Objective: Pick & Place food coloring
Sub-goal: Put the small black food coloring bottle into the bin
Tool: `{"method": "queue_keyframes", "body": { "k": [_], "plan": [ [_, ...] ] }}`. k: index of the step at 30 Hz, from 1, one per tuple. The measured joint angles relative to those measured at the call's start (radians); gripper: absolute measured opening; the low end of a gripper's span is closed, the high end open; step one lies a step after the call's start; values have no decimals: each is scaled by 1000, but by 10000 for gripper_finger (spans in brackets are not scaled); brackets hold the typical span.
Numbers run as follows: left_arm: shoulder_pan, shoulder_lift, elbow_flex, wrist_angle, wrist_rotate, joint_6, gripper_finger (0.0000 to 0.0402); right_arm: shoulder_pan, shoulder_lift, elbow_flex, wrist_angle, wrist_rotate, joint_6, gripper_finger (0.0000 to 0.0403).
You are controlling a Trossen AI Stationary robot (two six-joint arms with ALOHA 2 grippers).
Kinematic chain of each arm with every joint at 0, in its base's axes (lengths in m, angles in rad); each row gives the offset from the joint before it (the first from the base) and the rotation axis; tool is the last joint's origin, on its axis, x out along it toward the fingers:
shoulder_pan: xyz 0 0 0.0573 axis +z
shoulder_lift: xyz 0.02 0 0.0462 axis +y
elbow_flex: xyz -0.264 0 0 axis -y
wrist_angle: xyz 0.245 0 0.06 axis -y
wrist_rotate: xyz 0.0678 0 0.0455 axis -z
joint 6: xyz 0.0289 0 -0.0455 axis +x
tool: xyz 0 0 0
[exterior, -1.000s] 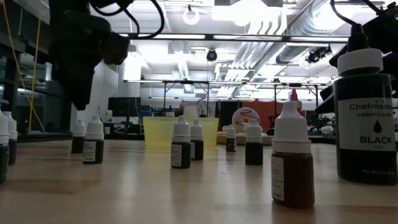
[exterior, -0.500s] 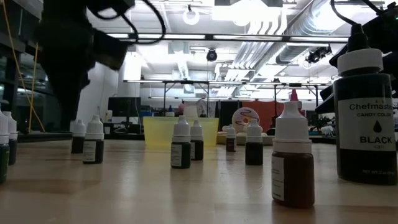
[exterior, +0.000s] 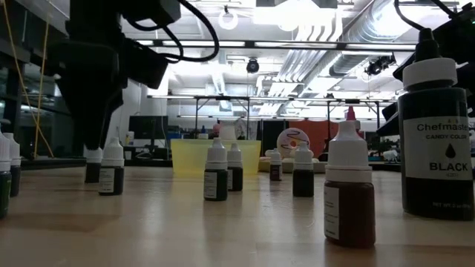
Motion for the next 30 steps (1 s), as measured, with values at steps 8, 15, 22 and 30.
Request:
{"method": "queue_keyframes", "body": {
  "k": [8, 15, 22, 30],
  "plan": [
    [0, 11, 0, -13, -14, 30, 245, 0, 0, 0, 5, 0, 0, 0],
    [17, 11, 0, -13, -39, 70, 245, 0, 0, 0, 5, 0, 0, 0],
    [27, 11, 0, -9, -16, 80, 199, 0, 0, 0, 4, 0, 0, 0],
    [27, 11, -4, -4, 1, 85, 145, 0, 0, 0, 4, 0, 0, 0]
  ]
}}
